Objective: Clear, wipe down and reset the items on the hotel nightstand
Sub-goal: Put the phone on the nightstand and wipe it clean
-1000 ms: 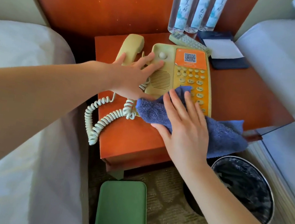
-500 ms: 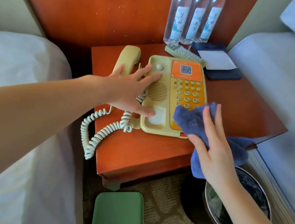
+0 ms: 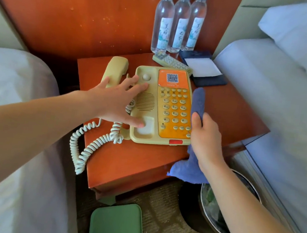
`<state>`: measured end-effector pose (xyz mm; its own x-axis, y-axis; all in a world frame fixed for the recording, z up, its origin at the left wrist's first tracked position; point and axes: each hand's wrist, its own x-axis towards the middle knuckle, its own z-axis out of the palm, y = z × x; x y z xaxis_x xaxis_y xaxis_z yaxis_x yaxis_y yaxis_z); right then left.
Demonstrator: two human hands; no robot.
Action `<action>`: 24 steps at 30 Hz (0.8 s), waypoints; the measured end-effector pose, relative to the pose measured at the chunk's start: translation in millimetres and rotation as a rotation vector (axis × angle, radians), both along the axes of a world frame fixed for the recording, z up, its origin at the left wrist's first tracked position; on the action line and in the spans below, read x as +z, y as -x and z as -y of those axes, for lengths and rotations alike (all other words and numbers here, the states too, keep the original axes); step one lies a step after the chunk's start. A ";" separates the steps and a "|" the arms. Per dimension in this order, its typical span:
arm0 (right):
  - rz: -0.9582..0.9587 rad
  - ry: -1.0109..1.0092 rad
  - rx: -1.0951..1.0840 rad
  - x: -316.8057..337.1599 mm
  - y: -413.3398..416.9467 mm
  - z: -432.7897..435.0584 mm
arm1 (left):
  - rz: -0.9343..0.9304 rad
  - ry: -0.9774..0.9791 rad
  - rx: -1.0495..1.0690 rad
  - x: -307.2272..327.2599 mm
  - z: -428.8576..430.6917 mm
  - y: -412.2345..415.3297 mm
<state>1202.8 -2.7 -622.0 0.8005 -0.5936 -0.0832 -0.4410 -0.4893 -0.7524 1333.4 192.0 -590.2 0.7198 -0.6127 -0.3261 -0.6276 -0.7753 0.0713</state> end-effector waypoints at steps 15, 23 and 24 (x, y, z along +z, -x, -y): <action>-0.023 -0.225 0.130 1.5 -116.5 53.3 | -0.100 0.000 -0.012 -4.3 -0.1 -6.6; 0.074 -0.442 0.069 6.1 -113.2 51.2 | -0.186 -0.040 -0.085 8.5 -3.7 -12.6; 0.093 -0.441 0.050 4.4 -102.0 52.3 | -0.223 -0.053 -0.097 13.0 -2.3 -13.7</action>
